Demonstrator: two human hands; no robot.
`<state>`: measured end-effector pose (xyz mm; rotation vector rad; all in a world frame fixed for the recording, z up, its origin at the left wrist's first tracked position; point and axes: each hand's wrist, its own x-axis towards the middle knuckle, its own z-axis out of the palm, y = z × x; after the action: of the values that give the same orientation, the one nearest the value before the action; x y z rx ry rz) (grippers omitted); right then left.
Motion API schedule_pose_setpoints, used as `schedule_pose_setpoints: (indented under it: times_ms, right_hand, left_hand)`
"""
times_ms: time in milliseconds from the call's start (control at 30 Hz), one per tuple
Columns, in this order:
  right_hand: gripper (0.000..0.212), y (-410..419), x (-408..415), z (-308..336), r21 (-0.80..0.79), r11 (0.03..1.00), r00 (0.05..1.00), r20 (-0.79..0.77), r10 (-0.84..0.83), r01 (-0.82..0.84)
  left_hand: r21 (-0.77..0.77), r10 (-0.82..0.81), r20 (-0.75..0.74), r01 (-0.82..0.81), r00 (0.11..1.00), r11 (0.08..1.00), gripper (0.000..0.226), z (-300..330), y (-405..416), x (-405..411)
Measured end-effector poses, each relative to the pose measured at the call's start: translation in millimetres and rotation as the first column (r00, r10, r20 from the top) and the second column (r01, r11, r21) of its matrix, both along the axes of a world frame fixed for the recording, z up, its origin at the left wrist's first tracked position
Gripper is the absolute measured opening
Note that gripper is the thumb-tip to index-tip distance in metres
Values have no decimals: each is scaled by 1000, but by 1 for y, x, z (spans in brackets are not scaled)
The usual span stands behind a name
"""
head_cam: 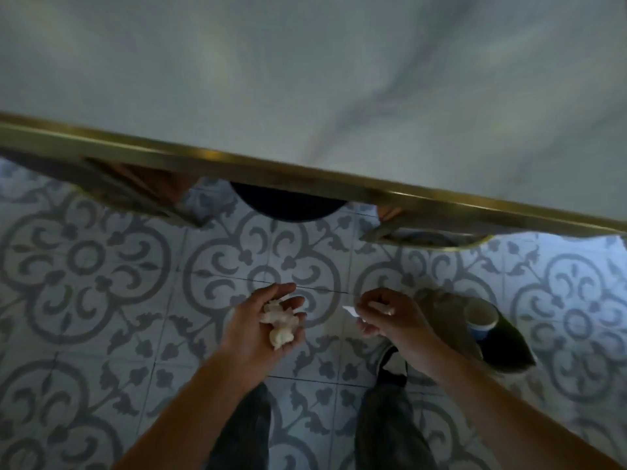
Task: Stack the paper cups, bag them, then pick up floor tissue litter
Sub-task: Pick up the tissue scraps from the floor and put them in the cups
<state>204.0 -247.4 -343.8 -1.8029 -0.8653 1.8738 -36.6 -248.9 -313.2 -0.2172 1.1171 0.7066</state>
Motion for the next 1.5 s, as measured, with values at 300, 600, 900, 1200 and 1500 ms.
schedule_pose_setpoints:
  times_ms: [300, 600, 900, 1200, 1500]
  right_hand:
    - [18, -45, 152, -13, 1, 930, 930, 30, -367, 367]
    - [17, -92, 269, -47, -105, 711, 717, 43, -695, 695]
    - [15, -89, 327, -121, -102, 696, 703, 66, -708, 711]
    - [16, -70, 356, -169, -280, 532, 522, -118, -845, 799]
    - [31, -80, 362, -185, -336, 491, 483, -114, -868, 804]
  left_hand:
    - [-17, -293, 34, 294, 955, 956, 28, -17, 9, 183]
    - [-44, -487, -24, 486, 873, 873, 24, -64, -4, 334]
    - [-128, -520, -144, 506, 842, 853, 33, -147, -3, 429]
    - [-111, -561, -234, 552, 794, 827, 43, -191, 7, 486]
    - [-106, -570, -245, 563, 784, 820, 29, -199, 4, 482]
